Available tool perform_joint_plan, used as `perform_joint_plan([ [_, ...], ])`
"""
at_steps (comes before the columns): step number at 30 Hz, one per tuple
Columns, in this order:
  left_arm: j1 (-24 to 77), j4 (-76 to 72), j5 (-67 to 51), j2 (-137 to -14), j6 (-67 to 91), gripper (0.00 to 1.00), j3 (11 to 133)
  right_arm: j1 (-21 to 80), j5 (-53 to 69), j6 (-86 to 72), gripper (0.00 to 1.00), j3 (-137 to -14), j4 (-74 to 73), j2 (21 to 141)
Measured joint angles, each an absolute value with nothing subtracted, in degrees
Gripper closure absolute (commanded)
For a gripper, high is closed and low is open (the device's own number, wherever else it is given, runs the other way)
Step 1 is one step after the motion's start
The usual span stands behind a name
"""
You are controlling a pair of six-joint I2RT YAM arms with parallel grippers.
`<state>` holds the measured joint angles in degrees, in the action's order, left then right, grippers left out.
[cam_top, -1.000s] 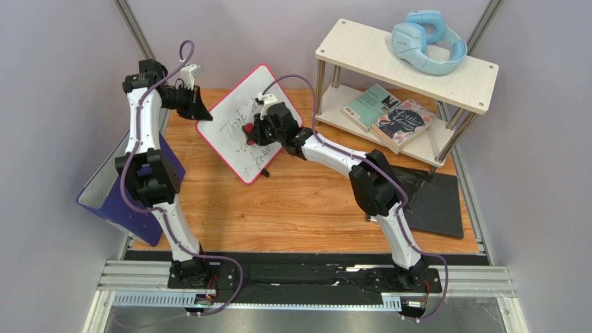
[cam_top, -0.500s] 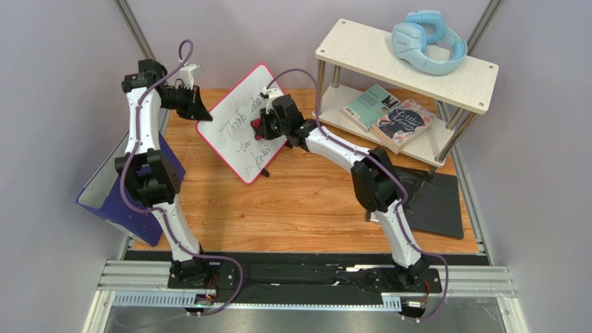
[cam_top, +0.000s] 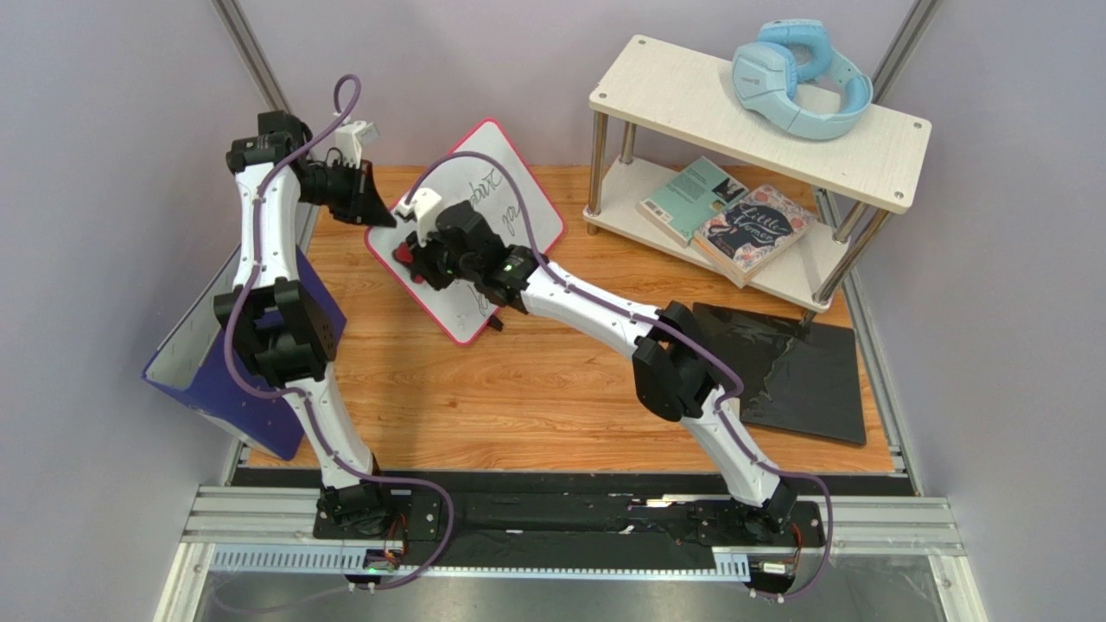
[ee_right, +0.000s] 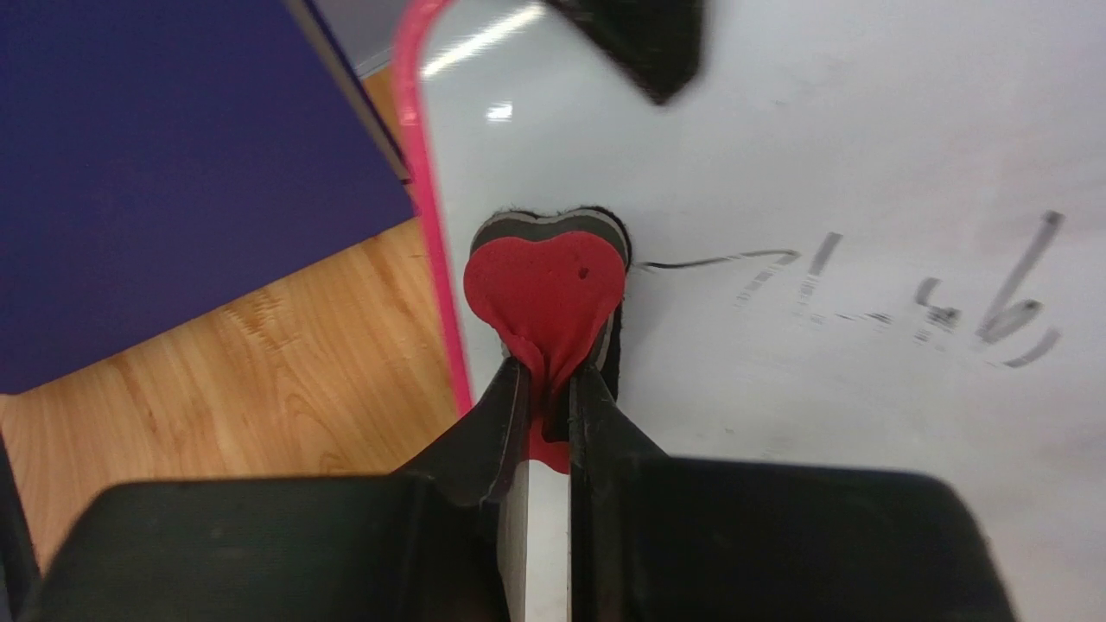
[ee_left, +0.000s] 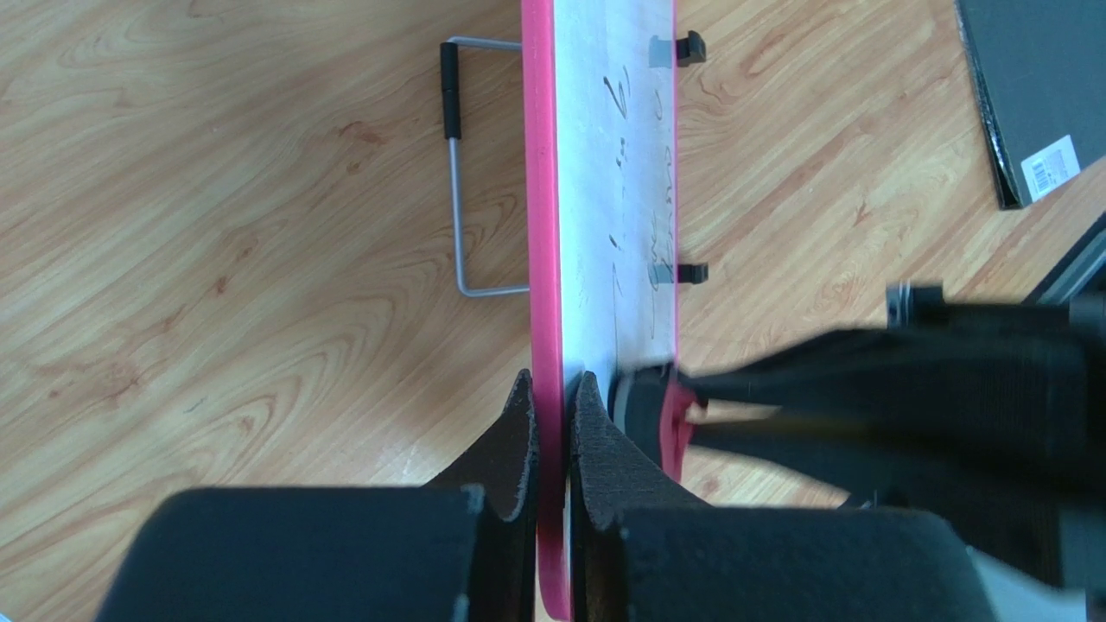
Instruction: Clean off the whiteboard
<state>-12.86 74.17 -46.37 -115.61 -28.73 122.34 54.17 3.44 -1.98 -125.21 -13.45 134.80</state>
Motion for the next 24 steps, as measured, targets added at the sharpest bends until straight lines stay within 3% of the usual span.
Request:
perform_joint_plan([
  [8,-12.88,74.11,-47.05,-115.61,-30.65,1.0,122.34,56.01,1.98,-2.46,1.0,-127.68,-13.85,136.29],
  [17,-12.75,73.65,-47.53,-115.61,-31.2,1.0,122.34,51.88,6.15,-9.23,1.0,-127.92,-12.53,136.42],
  [24,-12.73,74.08,-47.62,-115.61,-31.22,1.0,122.34,46.7,0.1,-11.42,1.0,-133.75,-14.39,138.72],
])
